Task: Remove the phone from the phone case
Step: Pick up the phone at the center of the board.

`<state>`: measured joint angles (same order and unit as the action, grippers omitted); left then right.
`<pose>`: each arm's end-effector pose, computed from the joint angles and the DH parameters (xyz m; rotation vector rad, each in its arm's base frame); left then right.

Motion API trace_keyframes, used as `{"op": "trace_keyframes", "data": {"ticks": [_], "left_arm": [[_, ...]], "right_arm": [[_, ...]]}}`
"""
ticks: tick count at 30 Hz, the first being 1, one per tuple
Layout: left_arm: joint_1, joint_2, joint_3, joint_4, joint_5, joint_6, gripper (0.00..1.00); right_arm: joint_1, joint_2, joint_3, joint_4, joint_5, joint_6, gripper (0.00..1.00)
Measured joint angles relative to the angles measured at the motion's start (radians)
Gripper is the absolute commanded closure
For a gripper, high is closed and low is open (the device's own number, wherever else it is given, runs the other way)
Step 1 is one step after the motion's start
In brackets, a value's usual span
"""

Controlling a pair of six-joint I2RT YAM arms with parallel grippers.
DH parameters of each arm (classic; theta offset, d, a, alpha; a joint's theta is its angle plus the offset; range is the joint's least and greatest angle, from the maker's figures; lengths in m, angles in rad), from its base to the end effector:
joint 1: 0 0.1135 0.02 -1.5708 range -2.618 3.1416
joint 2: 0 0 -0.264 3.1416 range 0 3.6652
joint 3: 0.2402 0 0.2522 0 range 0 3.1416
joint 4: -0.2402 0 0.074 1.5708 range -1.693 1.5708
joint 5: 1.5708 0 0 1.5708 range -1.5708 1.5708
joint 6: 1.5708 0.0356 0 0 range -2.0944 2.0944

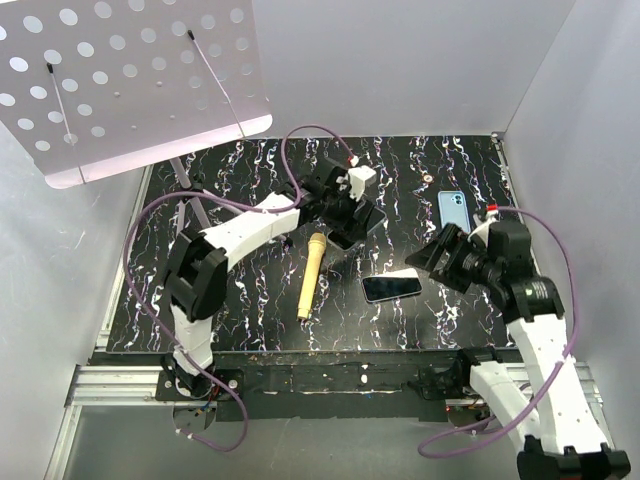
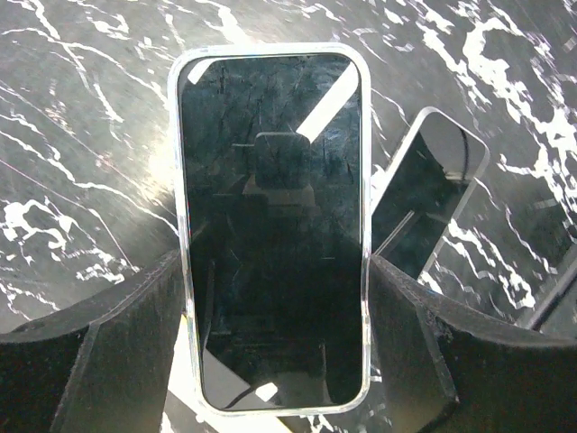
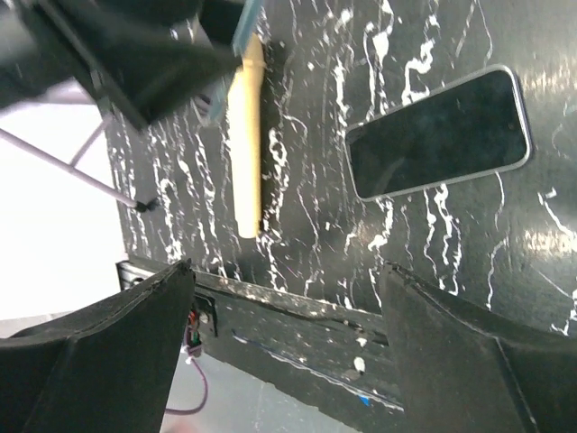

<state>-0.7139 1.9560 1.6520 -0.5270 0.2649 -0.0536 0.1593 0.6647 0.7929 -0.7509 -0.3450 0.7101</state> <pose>0.3294 -0.2977 0.2620 0.9216 2.2955 -0.6638 0.1312 0.0333 0.3045 0.4234 2.2470 0.8520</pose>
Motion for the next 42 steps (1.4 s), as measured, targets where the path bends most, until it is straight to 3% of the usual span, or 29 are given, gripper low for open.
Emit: {"op": "trace_keyframes", "data": {"ticks": [5, 10, 17, 20, 25, 30, 32, 33, 35, 36, 40, 41, 42], "left_arm": [[-0.058, -0.195, -0.173, 0.048, 0.014, 0.071, 1.00], [-0.130, -0.435, -0.349, 0.105, 0.043, 0.148, 1.00], [-0.168, -0.537, -0.476, 0.134, 0.095, 0.200, 1.00], [-0.176, -0.541, -0.513, 0.134, 0.103, 0.210, 1.00], [-0.195, -0.568, -0.560, 0.137, 0.119, 0.227, 1.00], [-0.203, -0.612, -0.583, 0.137, 0.130, 0.240, 1.00], [-0.204, -0.615, -0.591, 0.145, 0.132, 0.244, 1.00], [-0.204, -0.617, -0.597, 0.148, 0.134, 0.244, 1.00], [-0.205, -0.618, -0.606, 0.153, 0.142, 0.238, 0.75], [-0.206, -0.620, -0.607, 0.155, 0.146, 0.234, 0.56], [-0.216, -0.635, -0.625, 0.179, 0.148, 0.199, 0.11], [-0.219, -0.646, -0.634, 0.193, 0.143, 0.181, 0.02], [-0.221, -0.657, -0.639, 0.211, 0.135, 0.154, 0.02]], "right_arm": [[-0.072, 0.172, 0.141, 0.008, -0.119, -0.074, 0.08], [-0.083, 0.348, 0.179, 0.031, -0.362, -0.180, 0.10], [-0.021, 0.389, 0.083, 0.160, -0.534, -0.178, 0.12], [0.036, 0.402, 0.039, 0.225, -0.548, -0.140, 0.19], [0.132, 0.463, -0.063, 0.392, -0.552, -0.031, 0.38], [0.150, 0.471, -0.121, 0.505, -0.573, 0.076, 0.74], [0.154, 0.452, -0.140, 0.578, -0.585, 0.118, 0.98], [0.154, 0.440, -0.156, 0.613, -0.594, 0.141, 0.99], [0.155, 0.406, -0.203, 0.697, -0.605, 0.207, 0.99], [0.155, 0.389, -0.232, 0.733, -0.607, 0.235, 0.99], [0.155, 0.281, -0.330, 0.845, -0.583, 0.349, 0.99], [0.155, 0.245, -0.351, 0.866, -0.570, 0.378, 0.99], [0.156, 0.209, -0.371, 0.887, -0.556, 0.393, 0.99]]}}
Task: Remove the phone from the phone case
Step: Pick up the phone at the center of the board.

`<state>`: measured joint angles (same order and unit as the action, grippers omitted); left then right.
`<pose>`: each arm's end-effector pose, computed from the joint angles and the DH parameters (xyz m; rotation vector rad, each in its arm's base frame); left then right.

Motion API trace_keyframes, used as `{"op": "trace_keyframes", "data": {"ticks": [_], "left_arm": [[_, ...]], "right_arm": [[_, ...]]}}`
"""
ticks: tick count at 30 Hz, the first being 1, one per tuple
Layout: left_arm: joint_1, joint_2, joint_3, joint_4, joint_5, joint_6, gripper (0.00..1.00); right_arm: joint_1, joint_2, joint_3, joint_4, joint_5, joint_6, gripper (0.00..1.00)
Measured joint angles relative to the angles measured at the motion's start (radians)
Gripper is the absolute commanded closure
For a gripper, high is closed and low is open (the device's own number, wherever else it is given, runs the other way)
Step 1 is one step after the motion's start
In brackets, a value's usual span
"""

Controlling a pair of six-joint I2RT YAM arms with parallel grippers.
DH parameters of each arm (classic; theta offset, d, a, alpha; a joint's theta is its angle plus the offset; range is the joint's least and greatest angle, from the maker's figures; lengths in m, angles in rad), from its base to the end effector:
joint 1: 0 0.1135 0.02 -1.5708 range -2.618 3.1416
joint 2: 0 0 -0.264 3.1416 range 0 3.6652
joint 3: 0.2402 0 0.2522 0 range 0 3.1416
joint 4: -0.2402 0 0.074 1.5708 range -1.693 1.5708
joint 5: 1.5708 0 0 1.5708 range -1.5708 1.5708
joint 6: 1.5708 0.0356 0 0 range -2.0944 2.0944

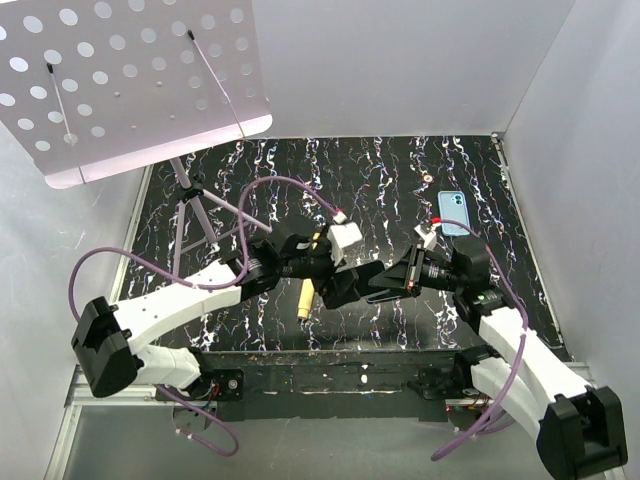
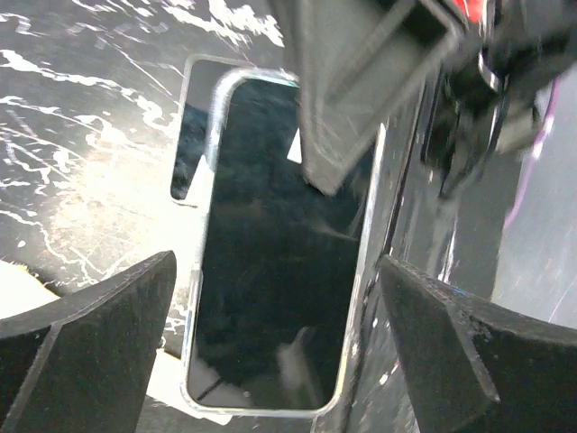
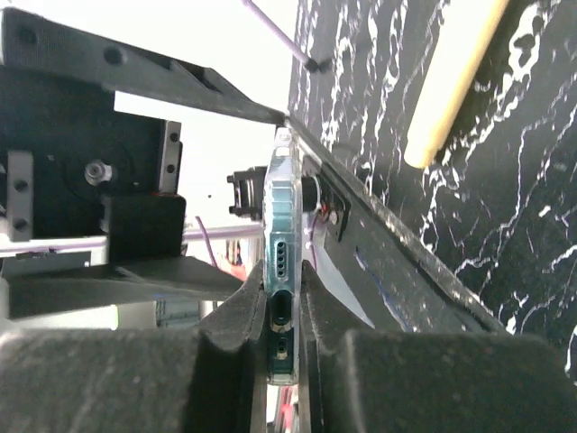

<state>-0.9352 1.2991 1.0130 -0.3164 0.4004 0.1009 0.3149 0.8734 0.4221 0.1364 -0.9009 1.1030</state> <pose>0.1604 -0.2409 0.2957 1.3236 1.8370 -0.8974 0.1705 0.0849 0.2333 0.1236 2.1878 1.7362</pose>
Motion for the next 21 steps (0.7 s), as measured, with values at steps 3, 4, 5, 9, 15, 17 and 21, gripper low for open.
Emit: {"op": "trace_keyframes", "data": {"ticks": [3, 4, 5, 9, 15, 17, 21], "left_arm": [[0.003, -0.050, 0.000, 0.057, -0.071, -0.127, 0.02], [0.004, -0.074, 0.000, 0.066, -0.108, -0.168, 0.02], [0.005, -0.101, 0.002, 0.068, -0.147, -0.208, 0.02], [0.005, -0.216, 0.015, 0.047, -0.340, -0.373, 0.02], [0.011, -0.343, 0.065, -0.009, -0.555, -0.591, 0.02], [0.012, -0.358, 0.058, 0.007, -0.564, -0.677, 0.02], [0.012, -0.383, -0.114, 0.253, -0.505, -0.859, 0.05]], "right_arm": [[0.006, -0.093, -0.042, 0.058, 0.074, 0.033, 0.99], [0.006, -0.105, -0.045, 0.067, 0.091, 0.042, 0.99], [0.006, -0.114, -0.045, 0.078, 0.110, 0.051, 0.99], [0.004, -0.145, -0.052, 0.118, 0.195, 0.101, 0.99], [-0.048, -0.269, -0.106, 0.130, 0.294, 0.185, 0.99], [-0.066, -0.311, -0.127, 0.164, 0.323, 0.226, 0.99], [-0.076, -0.383, -0.201, 0.267, 0.381, 0.336, 0.99]]}}
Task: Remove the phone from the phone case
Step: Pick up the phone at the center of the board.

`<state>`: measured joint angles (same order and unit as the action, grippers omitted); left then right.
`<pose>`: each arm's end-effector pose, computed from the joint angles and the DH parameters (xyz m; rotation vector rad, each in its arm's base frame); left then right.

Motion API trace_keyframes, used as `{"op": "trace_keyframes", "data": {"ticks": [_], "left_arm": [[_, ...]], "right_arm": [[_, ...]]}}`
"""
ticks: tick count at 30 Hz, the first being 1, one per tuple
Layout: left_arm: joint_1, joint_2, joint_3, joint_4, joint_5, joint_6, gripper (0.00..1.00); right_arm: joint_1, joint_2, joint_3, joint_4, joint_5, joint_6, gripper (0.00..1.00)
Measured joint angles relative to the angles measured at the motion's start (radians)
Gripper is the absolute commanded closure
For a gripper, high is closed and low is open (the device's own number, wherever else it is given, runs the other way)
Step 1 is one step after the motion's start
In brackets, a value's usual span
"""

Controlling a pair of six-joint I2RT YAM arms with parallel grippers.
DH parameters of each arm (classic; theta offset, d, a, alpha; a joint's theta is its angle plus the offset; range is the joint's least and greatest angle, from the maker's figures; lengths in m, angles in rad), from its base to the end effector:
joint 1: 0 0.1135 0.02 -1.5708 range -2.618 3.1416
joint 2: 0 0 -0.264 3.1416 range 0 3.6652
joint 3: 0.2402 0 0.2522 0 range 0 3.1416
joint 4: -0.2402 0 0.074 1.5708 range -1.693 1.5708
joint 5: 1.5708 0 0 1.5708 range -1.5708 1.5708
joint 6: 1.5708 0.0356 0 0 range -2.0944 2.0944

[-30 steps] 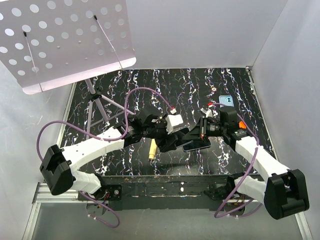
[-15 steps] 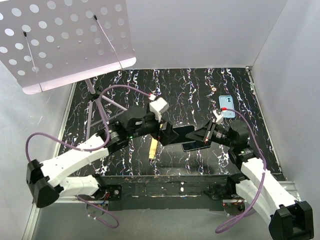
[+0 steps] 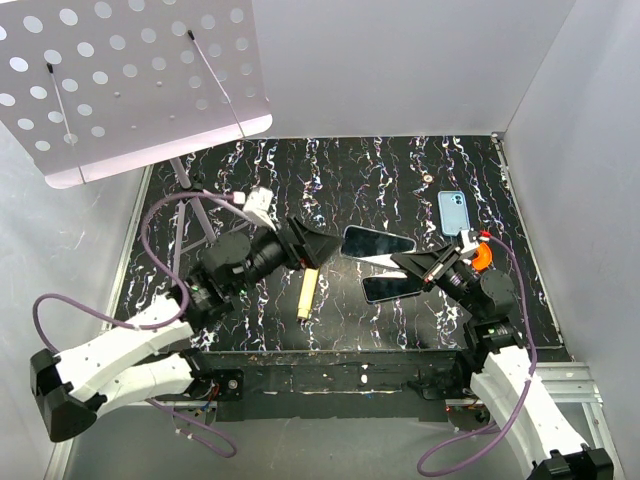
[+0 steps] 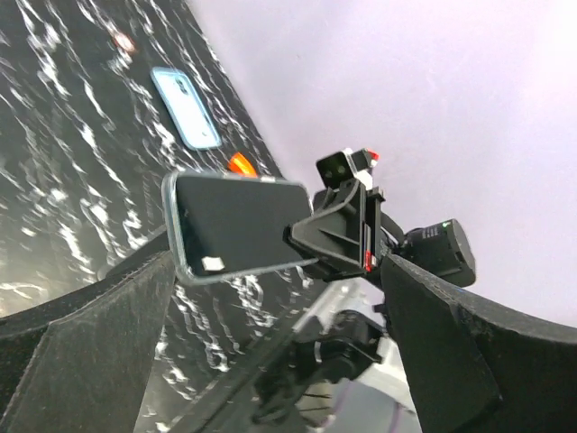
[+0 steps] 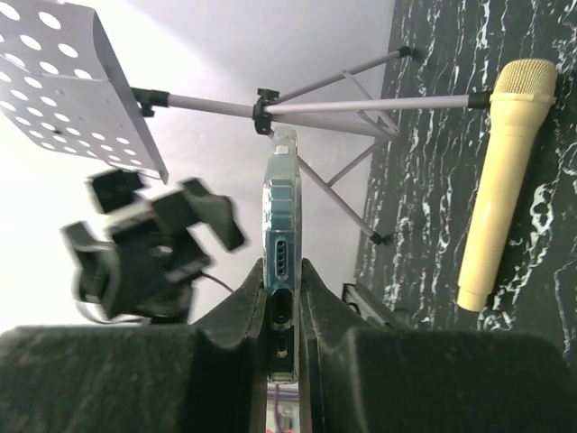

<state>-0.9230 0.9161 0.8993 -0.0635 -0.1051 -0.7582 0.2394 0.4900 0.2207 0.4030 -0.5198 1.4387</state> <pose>0.1322 -0.1686 0.3700 0.0608 1.7912 -1.1679 0.1348 0.0511 0.2444 0.5138 1.6351 1.6865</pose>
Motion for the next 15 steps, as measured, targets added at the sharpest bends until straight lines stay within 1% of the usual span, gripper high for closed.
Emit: {"op": "trace_keyframes", "data": {"ticks": [3, 5, 7, 9, 12, 15], "left_arm": [[0.000, 0.015, -0.200, 0.235, 0.048, -0.137, 0.13], [0.000, 0.085, -0.289, 0.370, 0.093, -0.221, 0.18], [0.000, 0.151, -0.304, 0.441, 0.126, -0.271, 0.23], [-0.002, 0.198, -0.304, 0.532, 0.155, -0.316, 0.32], [-0.005, 0.222, -0.304, 0.640, 0.176, -0.365, 0.45], [-0.008, 0.243, -0.304, 0.719, 0.181, -0.394, 0.49]], "right_arm": [[0.000, -0.028, -0.037, 0.042, 0.023, 0.069, 0.99], [0.000, -0.031, -0.040, 0.058, 0.029, 0.103, 0.99], [0.000, -0.033, -0.045, 0.091, 0.036, 0.135, 0.99], [0.000, -0.038, -0.058, 0.127, 0.040, 0.163, 0.99], [0.000, -0.039, -0.072, 0.151, 0.039, 0.188, 0.99], [0.000, -0.040, -0.072, 0.169, 0.039, 0.210, 0.99]]}}
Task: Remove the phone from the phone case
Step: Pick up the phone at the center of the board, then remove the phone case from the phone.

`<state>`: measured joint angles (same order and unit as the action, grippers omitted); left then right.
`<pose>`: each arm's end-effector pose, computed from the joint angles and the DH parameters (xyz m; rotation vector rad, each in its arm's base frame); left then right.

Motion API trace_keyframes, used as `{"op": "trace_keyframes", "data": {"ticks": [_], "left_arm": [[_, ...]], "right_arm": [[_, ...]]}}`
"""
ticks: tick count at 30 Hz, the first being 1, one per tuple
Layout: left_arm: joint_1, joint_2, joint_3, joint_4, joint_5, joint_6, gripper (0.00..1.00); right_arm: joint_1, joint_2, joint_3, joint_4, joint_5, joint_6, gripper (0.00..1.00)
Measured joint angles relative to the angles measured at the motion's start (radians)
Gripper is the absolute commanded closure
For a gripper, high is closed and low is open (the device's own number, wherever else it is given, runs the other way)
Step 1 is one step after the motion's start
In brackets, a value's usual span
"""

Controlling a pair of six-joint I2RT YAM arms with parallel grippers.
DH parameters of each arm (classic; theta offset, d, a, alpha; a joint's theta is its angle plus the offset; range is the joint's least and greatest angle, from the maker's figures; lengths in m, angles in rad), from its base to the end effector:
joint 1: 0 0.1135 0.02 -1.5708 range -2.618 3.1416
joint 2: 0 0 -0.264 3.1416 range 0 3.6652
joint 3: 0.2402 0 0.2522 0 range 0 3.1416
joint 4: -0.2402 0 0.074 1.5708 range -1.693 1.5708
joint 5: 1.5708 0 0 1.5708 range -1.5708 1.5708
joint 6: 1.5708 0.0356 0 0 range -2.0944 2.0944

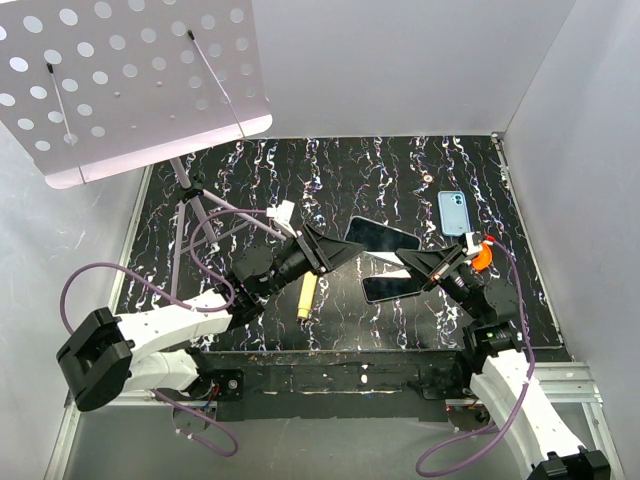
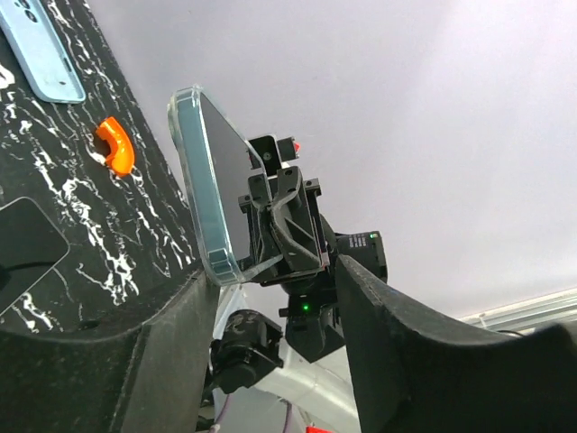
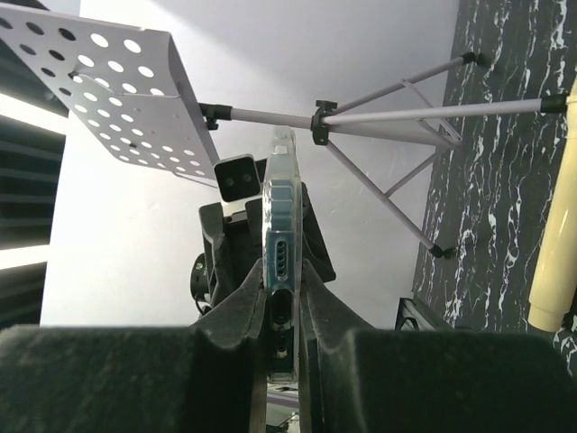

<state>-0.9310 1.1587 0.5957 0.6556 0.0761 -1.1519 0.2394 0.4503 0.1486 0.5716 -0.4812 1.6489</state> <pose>0.1545 -0.2122 0.2855 -0.1197 1.7403 -1.6841 0.1280 0.0482 0.2410 0.6168 1.4884 1.8530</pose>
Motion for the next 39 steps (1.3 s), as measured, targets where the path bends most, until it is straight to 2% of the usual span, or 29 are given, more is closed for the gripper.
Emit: {"op": "trace_keyframes", "data": {"ticks": [7, 12, 13, 17, 20, 23, 27, 30, 34, 39], "left_arm": [[-0.020, 0.066, 0.015, 0.093, -0.004, -0.033, 0.61], [-0.022, 0.125, 0.046, 0.120, -0.008, -0.024, 0.99], [-0.021, 0.137, 0.050, 0.126, -0.007, -0.031, 1.00], [-0.014, 0.156, 0.060, 0.134, 0.005, -0.047, 1.00], [-0.003, 0.133, 0.060, 0.111, 0.034, 0.026, 1.00], [0.029, 0.075, 0.061, 0.016, 0.122, 0.119, 1.00], [0.131, 0.008, 0.138, -0.204, 0.359, 0.264, 1.00], [0.193, 0.011, 0.238, -0.343, 0.533, 0.336, 1.00], [0.228, 0.011, 0.303, -0.432, 0.719, 0.389, 1.00], [0.227, 0.019, 0.303, -0.433, 0.844, 0.361, 1.00]], "right_arm": [[-0.003, -0.050, 0.000, 0.000, -0.012, -0.001, 0.99], [-0.004, -0.090, 0.003, -0.029, -0.015, -0.019, 0.99], [-0.005, -0.095, 0.007, -0.042, -0.012, -0.038, 0.92], [-0.016, -0.095, 0.066, -0.152, -0.020, -0.165, 0.52], [-0.011, -0.045, 0.220, -0.443, -0.074, -0.390, 0.29], [-0.003, 0.028, 0.401, -0.744, -0.086, -0.652, 0.18], [-0.003, 0.080, 0.517, -0.965, -0.135, -0.907, 0.17], [-0.002, 0.111, 0.525, -1.036, -0.246, -1.020, 0.17], [-0.002, 0.127, 0.505, -1.015, -0.377, -1.046, 0.19], [0.008, 0.118, 0.487, -0.941, -0.504, -1.023, 0.23]]}}
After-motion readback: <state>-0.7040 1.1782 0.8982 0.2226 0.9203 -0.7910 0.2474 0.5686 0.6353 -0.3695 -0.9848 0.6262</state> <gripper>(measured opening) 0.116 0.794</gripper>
